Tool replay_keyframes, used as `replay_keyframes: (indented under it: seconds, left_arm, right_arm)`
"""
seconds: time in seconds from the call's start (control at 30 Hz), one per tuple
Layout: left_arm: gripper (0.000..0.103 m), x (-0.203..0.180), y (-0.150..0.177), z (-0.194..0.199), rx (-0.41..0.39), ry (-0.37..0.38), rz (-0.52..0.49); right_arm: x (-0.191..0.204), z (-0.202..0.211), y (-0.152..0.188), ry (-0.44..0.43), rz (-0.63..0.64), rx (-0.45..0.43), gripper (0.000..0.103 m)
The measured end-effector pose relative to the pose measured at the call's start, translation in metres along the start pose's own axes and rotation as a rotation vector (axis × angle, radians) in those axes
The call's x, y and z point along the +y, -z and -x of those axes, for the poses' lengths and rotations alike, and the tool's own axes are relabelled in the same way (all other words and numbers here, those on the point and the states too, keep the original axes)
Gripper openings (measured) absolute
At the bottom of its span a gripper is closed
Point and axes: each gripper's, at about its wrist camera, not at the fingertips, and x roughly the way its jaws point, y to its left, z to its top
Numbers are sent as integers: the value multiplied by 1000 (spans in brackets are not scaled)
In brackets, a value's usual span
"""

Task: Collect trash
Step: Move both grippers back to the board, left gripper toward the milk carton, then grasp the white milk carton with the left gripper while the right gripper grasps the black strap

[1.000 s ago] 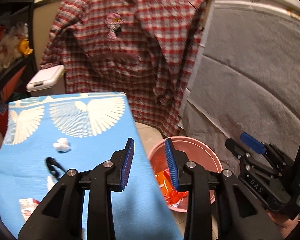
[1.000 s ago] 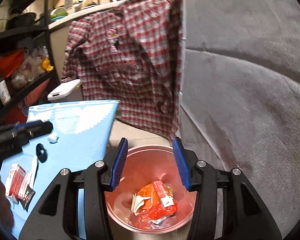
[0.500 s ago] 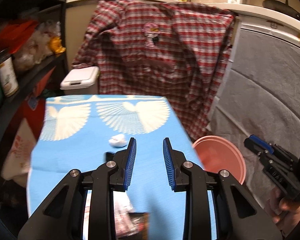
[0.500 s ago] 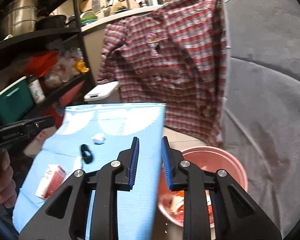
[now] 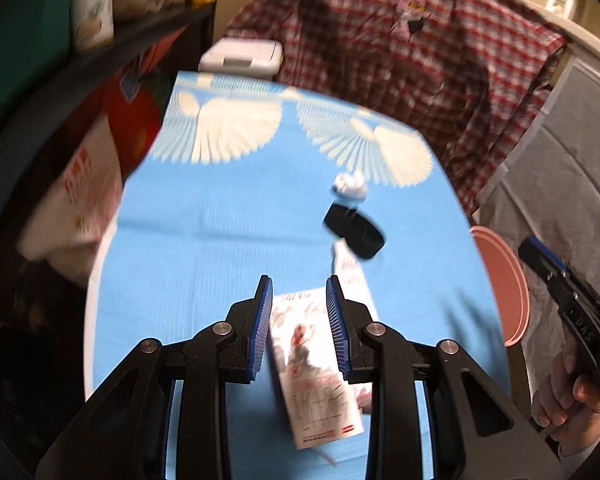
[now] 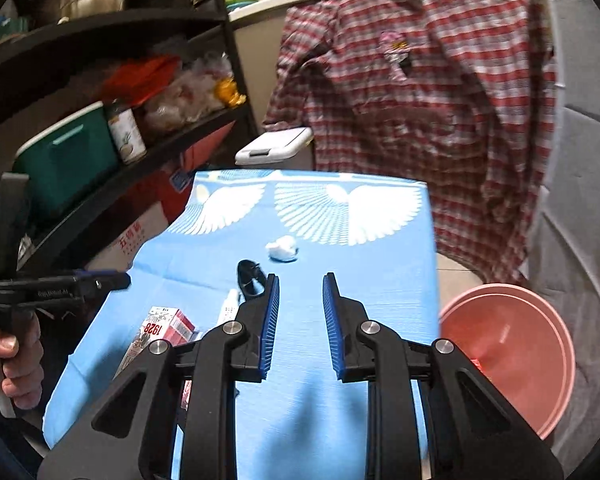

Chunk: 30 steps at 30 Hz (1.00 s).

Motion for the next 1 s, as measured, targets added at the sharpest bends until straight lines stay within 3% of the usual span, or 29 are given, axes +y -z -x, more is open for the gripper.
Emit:
replay_keyframes:
  seconds: [0.07,0.2,0.37,0.57,0.73,0.93,1.0]
  left_arm:
    - [30,2,7,-12,42,3,8]
    - [51,2,16,-29,114,26,15]
    - [52,1,22,-45,188,17,16]
    - [49,-1,20,-52,205,29,4]
    - [28,11,7,-52,174,-3,29]
    - [29,35,-6,-55,162,-19,83]
    - [39,34,-6,-53,167,0,85]
  right_arm:
    - [4,-8,1,-6,13,11,24]
    - [11,-23,4,-19,35,33,24]
    - [13,-40,5,-36,46,68,24]
    - [17,-63,6,-72,65,113,31]
    - [25,-92,6,-102,85,162,40]
    - [35,-129,8,-101,113,220,46]
    - [37,-138,7,-80,124,240,47]
